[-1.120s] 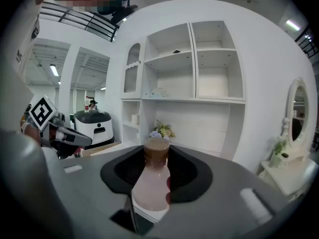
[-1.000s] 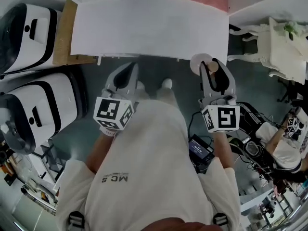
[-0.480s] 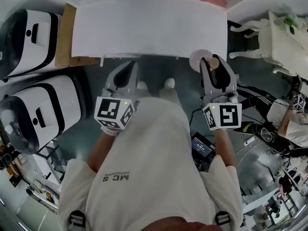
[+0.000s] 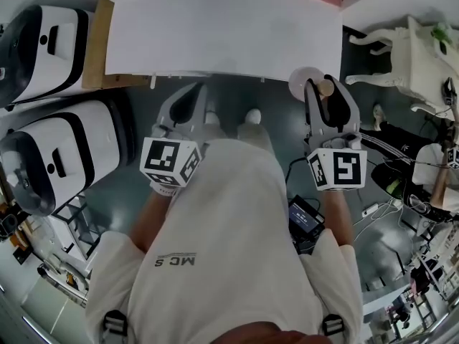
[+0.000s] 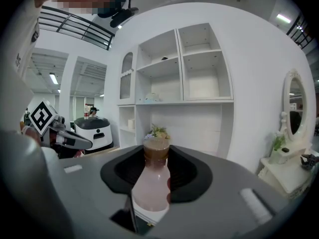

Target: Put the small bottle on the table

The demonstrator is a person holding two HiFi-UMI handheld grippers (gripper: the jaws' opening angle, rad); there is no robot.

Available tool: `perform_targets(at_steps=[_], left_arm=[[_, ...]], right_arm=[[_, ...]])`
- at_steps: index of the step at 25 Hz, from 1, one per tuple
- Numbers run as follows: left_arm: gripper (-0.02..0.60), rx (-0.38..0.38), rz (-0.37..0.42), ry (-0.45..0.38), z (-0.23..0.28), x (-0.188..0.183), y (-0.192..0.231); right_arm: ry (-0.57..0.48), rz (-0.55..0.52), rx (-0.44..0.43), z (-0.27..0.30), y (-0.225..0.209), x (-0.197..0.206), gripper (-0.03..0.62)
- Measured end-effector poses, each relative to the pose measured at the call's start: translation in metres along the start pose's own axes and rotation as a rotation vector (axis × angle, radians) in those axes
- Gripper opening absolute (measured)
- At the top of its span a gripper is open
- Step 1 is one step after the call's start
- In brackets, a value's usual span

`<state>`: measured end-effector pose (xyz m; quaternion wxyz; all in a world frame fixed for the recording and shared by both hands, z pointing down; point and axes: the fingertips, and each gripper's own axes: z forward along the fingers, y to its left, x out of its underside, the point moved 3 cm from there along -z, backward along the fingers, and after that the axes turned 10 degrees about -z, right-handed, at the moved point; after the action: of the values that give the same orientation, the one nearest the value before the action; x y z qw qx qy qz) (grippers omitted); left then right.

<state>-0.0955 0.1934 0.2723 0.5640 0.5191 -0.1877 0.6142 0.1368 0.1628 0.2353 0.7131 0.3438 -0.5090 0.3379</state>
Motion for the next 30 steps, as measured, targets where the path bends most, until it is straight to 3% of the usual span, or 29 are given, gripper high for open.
perform_targets(at_steps=[7, 14, 21, 30], left_arm=[[0.002, -0.041, 0.042, -0.018, 0.032, 0.0, -0.035], [0.002, -0.077, 0.056, -0.034, 0.052, -0.019, -0.033], [0.002, -0.044, 0.041, -0.024, 0.089, -0.044, 0.005], [0.002, 0.075, 0.026, 0.007, 0.129, -0.094, 0.073]], right_arm=[[-0.024, 0.004, -0.029, -0.004, -0.046, 0.014, 0.138], [-0.019, 0.001, -0.06, 0.014, -0.066, 0.016, 0.138], [-0.004, 0.012, -0.045, 0.067, -0.066, 0.005, 0.138], [0.028, -0.029, -0.041, 0.142, -0.041, -0.028, 0.14]])
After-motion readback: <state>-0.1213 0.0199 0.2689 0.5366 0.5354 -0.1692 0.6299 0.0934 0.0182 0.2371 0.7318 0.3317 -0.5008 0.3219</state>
